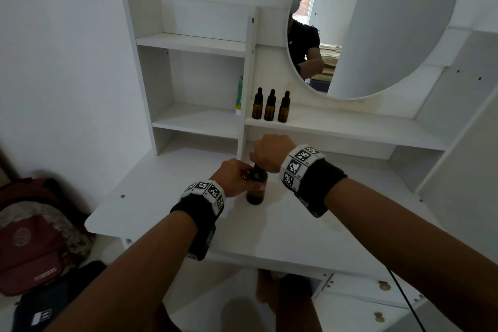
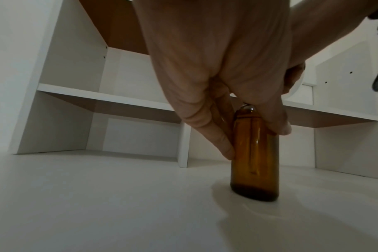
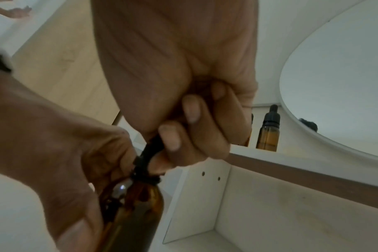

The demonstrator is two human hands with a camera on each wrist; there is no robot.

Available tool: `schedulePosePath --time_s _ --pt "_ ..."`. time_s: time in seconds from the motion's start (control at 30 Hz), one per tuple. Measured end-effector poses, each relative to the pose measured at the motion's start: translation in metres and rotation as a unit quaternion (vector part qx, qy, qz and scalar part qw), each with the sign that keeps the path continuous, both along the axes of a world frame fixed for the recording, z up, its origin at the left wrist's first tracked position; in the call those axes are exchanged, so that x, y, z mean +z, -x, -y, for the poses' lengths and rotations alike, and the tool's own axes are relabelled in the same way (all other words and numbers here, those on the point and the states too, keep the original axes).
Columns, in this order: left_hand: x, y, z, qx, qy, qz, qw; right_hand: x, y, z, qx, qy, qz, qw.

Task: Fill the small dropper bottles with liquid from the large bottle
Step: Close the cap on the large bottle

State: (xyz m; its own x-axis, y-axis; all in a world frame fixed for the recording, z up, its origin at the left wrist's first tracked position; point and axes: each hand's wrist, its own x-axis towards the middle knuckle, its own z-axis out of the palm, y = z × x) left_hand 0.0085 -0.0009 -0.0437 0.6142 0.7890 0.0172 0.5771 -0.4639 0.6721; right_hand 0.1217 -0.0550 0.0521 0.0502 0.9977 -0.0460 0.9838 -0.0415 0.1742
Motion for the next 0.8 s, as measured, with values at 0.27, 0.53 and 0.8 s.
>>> schedulePosePath --time_s 0.27,0.53,0.8 --pt "0.000 0.000 0.000 -0.003 0.008 0.013 1.000 0.023 -0.004 -0.001 0.021 0.103 -0.028 0.994" --pt "0.002 0.001 0.001 -0.008 0.002 0.006 1.000 0.004 0.000 -0.003 -0.005 0.034 0.008 0.999" --pt "0.003 0.002 0.003 -0.008 0.002 0.002 1.000 0.013 0.004 -0.002 0.037 0.080 0.045 0.995"
